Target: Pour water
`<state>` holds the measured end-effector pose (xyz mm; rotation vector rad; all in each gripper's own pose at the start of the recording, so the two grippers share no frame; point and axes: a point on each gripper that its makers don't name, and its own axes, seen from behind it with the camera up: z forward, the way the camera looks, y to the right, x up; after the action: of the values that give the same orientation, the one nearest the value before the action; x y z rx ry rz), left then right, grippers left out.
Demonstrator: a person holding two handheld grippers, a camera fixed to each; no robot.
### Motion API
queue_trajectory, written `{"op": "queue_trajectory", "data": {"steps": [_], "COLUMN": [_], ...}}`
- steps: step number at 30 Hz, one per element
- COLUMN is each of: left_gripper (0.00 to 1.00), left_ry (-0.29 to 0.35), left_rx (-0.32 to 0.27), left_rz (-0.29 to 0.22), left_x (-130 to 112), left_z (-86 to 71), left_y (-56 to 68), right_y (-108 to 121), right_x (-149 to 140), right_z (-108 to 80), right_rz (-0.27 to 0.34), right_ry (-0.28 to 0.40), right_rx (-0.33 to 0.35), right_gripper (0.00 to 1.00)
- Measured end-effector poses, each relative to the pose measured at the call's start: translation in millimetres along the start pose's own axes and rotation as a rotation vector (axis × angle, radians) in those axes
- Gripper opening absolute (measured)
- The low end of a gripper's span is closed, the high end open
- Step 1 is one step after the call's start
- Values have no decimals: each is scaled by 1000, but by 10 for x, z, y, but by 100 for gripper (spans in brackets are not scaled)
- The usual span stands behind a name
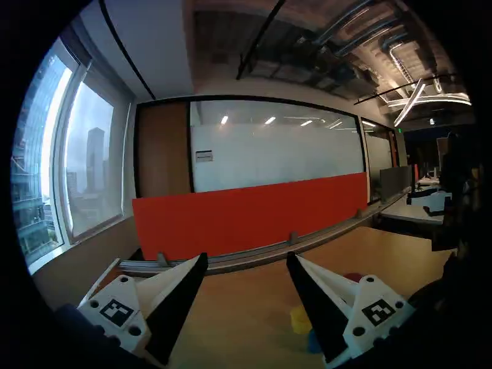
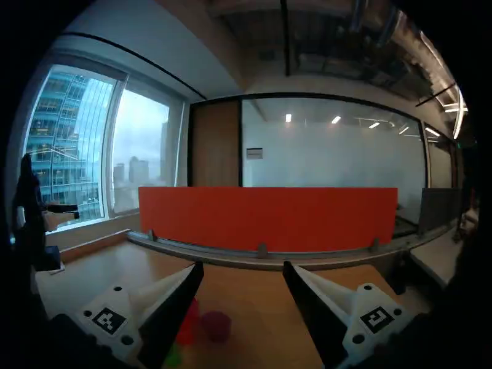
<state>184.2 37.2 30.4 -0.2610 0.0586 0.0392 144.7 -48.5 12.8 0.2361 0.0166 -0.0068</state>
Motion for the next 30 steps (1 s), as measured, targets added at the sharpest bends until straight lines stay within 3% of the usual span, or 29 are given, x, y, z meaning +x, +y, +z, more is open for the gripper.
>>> {"op": "queue_trajectory", "data": {"steps": [6,15,21,30], "left_gripper": [95,95,95,95], "left_ry": [-6,-15,-23,-65], "left_rx": [-109,-244,-291,-345], "left_rz": [-54,-86,-98,-68], "left_x": [-2,25,-3,-163], "left_z": [10,-40,-75,-126], "left_y": [203,510,616,735], "right_y": [-211,-537,-646,-711], "right_x": [64,135,156,90], "right_z": [-17,-87,-125,-157], "right_rz": [-25,-35,-47,-45], "right_ry": [14,15,3,-40], "right_rx": [90,229,271,319], "right_gripper": [100,100,100,100]}}
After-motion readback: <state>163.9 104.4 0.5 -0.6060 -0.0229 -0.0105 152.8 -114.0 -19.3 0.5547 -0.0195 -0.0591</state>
